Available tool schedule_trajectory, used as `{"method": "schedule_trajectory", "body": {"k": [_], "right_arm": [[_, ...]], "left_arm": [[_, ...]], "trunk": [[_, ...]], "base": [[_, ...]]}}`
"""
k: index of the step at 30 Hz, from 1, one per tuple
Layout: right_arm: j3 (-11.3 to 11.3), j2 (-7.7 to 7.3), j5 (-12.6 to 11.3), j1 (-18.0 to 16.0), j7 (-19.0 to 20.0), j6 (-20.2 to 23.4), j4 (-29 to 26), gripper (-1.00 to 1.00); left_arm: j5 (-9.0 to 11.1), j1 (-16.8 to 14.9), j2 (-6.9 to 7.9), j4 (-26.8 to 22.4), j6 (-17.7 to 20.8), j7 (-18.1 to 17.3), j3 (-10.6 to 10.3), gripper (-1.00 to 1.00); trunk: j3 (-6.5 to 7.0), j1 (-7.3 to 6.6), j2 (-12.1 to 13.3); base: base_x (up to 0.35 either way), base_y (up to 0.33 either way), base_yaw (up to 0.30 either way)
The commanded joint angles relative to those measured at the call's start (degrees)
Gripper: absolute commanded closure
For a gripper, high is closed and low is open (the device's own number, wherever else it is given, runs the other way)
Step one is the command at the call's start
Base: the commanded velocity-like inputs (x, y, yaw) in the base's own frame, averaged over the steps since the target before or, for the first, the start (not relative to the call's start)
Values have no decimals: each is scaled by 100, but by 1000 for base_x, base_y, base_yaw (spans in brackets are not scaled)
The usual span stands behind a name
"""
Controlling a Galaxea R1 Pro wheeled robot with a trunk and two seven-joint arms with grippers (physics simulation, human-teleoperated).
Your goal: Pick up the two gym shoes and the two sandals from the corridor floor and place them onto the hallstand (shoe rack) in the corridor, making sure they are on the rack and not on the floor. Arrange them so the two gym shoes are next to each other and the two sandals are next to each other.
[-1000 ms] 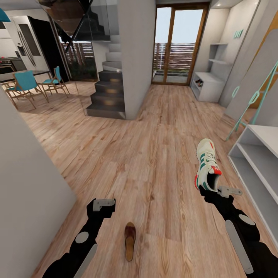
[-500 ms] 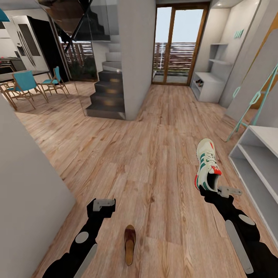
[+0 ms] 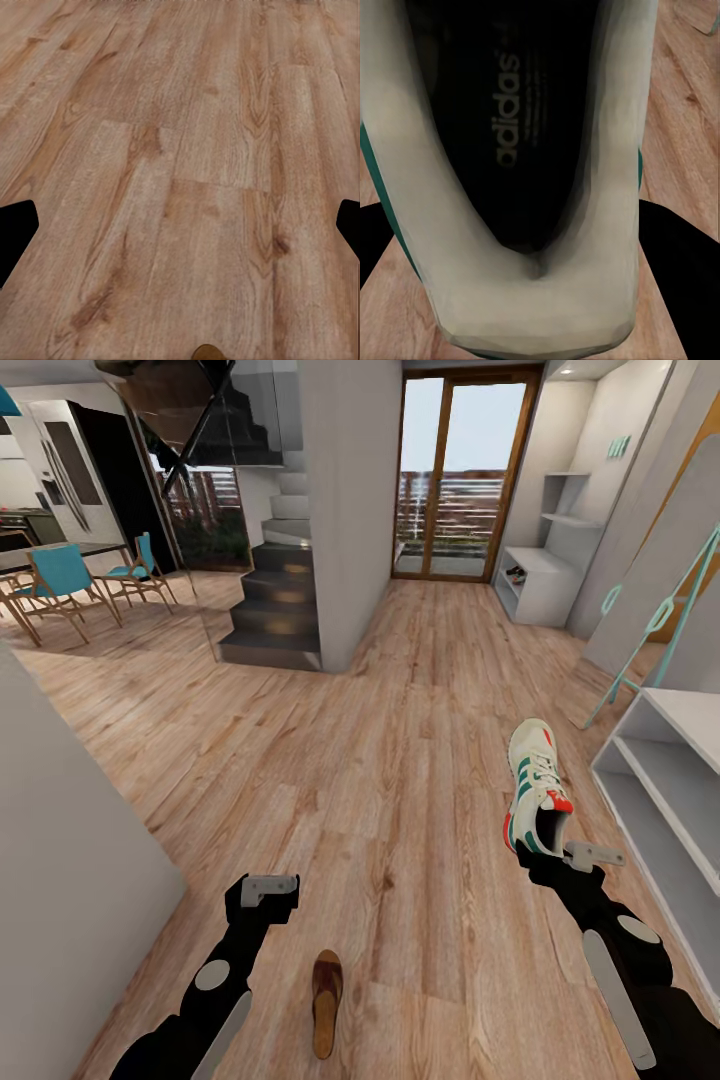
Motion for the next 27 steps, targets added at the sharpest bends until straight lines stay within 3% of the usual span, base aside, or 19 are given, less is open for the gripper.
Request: {"method": "schedule_trajectory", "body": {"k": [1,7,22,27], "right_arm": [[5,-3,-60,-4,-46,25,-8,100],[-11,-3,-60,-4,-44,22,-8,100],[-9,-3,-60,-7,-41,24,-8,100],[-20,-36,-65,-5,-20,21,-8,100]], "left_arm": [[41,-3,7,-10,22,50,-20,-100],[35,-1,7,-15,22,52,-24,-100],[38,30,14,-25,-17,48,-19,-100],[80,199,20,-16,-396,18,16,-100]], "trunk": [[-5,0,-2],[-5,0,-2],[-5,0,-2],[-5,0,-2]], "base": [[3,-173,0],[1,-255,0],[0,-106,0],[0,-10,0]]}}
